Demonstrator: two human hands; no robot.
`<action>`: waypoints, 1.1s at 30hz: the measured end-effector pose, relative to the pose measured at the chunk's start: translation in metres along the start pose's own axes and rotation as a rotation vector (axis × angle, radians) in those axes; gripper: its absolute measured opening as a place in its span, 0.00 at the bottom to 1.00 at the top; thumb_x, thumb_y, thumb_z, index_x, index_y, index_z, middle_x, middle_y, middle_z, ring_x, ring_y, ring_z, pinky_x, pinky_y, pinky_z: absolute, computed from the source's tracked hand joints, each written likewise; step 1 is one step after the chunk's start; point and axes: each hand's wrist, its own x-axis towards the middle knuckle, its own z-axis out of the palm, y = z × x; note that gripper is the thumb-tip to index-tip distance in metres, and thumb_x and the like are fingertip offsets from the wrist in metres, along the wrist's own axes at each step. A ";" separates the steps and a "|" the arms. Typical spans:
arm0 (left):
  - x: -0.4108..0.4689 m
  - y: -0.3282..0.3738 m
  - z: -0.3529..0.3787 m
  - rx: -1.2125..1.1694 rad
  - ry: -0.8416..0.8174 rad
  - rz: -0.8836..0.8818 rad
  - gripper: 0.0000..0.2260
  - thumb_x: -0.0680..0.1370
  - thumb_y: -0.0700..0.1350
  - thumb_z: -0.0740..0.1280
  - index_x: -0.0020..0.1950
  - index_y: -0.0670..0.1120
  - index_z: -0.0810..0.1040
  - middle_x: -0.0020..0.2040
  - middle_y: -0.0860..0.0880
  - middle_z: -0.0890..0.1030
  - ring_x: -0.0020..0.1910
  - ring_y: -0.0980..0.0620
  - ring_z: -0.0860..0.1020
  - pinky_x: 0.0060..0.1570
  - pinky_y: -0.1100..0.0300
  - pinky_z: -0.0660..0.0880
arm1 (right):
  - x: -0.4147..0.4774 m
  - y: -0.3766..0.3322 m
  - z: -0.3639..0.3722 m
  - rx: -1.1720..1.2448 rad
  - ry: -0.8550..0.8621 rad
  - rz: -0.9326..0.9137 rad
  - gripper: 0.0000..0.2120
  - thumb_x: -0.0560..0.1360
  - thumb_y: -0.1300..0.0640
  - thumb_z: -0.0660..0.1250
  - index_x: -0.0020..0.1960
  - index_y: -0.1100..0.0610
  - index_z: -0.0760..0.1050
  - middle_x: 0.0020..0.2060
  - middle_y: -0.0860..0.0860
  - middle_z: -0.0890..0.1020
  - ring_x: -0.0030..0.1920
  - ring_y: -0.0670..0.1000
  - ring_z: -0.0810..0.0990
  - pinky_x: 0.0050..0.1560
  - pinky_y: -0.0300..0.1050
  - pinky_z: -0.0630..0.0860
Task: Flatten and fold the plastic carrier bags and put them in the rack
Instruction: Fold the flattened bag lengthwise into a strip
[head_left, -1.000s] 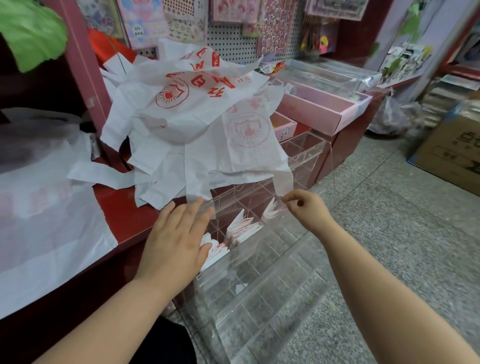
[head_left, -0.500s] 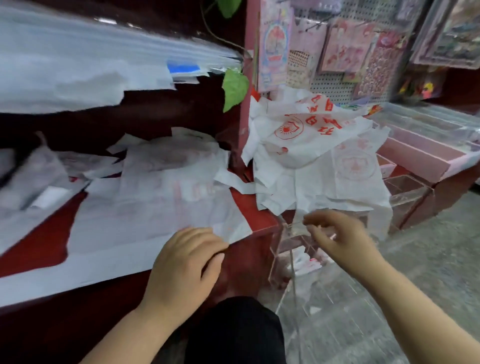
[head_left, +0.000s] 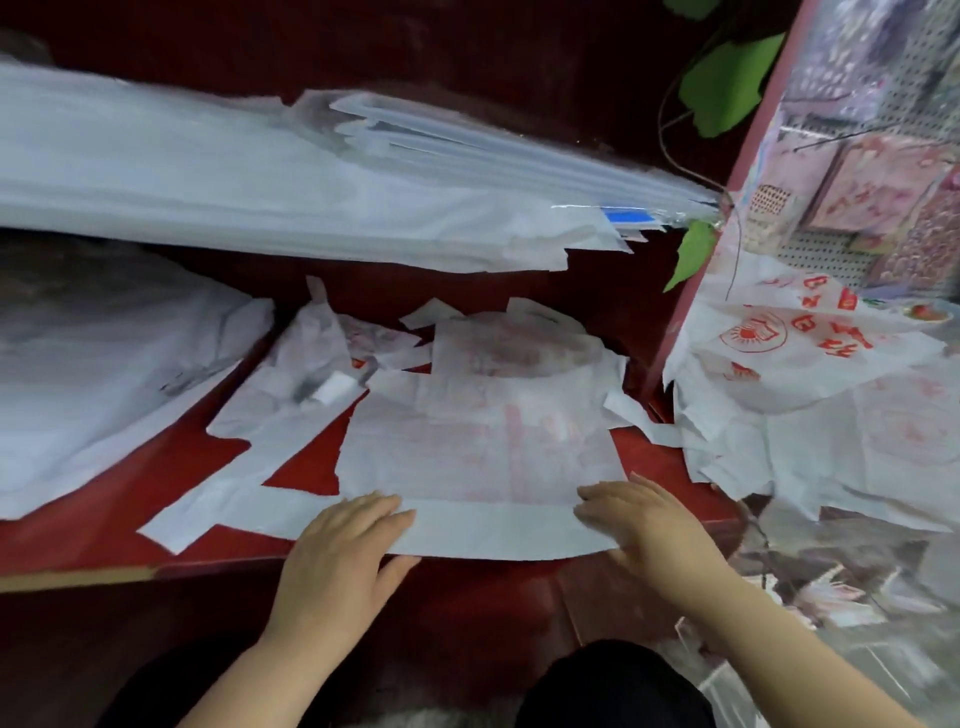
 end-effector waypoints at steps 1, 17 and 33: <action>0.000 -0.001 -0.002 -0.028 0.048 0.017 0.10 0.64 0.49 0.77 0.41 0.47 0.85 0.42 0.50 0.84 0.43 0.51 0.83 0.43 0.57 0.78 | -0.001 0.002 0.000 0.022 0.036 0.001 0.14 0.59 0.54 0.61 0.38 0.52 0.82 0.39 0.47 0.85 0.39 0.46 0.84 0.42 0.50 0.78; 0.004 -0.047 -0.046 0.130 -0.269 -0.200 0.19 0.78 0.53 0.51 0.63 0.56 0.75 0.67 0.54 0.72 0.69 0.53 0.66 0.68 0.55 0.47 | 0.018 -0.031 0.007 -0.124 0.046 0.028 0.09 0.56 0.57 0.66 0.35 0.52 0.81 0.29 0.49 0.79 0.27 0.53 0.78 0.29 0.40 0.62; 0.045 0.001 -0.008 -0.213 -0.361 -0.297 0.20 0.77 0.56 0.61 0.66 0.48 0.68 0.66 0.54 0.68 0.65 0.53 0.66 0.60 0.63 0.60 | 0.037 -0.014 -0.033 0.658 0.047 0.498 0.06 0.72 0.60 0.69 0.44 0.50 0.76 0.41 0.42 0.77 0.36 0.34 0.74 0.38 0.25 0.68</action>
